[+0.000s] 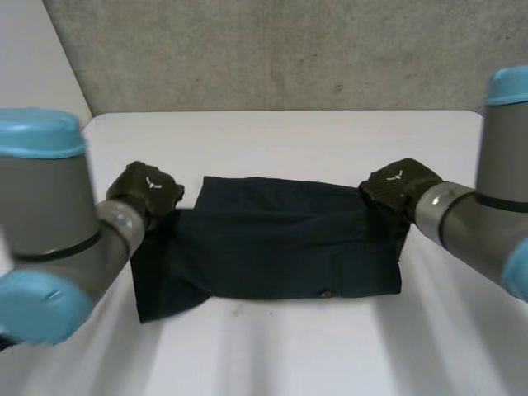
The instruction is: Fold the shorts.
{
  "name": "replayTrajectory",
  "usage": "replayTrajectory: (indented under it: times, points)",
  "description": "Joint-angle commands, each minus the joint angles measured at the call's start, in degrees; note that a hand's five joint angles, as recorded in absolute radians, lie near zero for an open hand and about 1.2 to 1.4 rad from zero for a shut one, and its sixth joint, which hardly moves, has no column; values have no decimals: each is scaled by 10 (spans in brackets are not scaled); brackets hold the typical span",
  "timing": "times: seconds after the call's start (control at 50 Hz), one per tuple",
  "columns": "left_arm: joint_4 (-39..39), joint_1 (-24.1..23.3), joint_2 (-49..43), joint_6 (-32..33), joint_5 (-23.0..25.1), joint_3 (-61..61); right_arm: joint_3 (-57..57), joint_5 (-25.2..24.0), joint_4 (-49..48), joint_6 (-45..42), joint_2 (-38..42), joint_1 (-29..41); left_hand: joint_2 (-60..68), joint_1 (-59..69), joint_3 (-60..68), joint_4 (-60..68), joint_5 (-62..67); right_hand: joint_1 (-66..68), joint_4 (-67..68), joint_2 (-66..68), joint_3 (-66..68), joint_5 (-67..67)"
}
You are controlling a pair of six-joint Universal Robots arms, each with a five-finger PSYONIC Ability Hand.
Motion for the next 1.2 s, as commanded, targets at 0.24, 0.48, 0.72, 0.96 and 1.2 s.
replayTrajectory:
  times: [0.24, 0.48, 0.72, 0.96, 1.2]
  points:
    - [357, -9, -87, 64, -51, 407, -223, 75, -524, 4, 2, 4, 115, 175, 118, 112, 141, 244, 117, 129, 121, 137]
    - [368, -20, -15, 39, -54, 190, -151, 55, -414, 9, 3, 15, 115, 175, 118, 112, 141, 244, 117, 129, 121, 137]
    - [371, -20, -102, 32, -52, -33, 12, 31, -365, 1, 120, 29, 115, 175, 118, 112, 141, 244, 117, 129, 121, 137]
    - [286, -22, -24, 36, -53, -152, 87, 31, -220, 9, 93, 22, 115, 175, 118, 112, 141, 244, 117, 129, 121, 137]
    - [-3, -23, 149, 31, -49, -250, 171, 21, -64, -20, -69, 20, 115, 175, 118, 112, 141, 244, 117, 129, 121, 137]
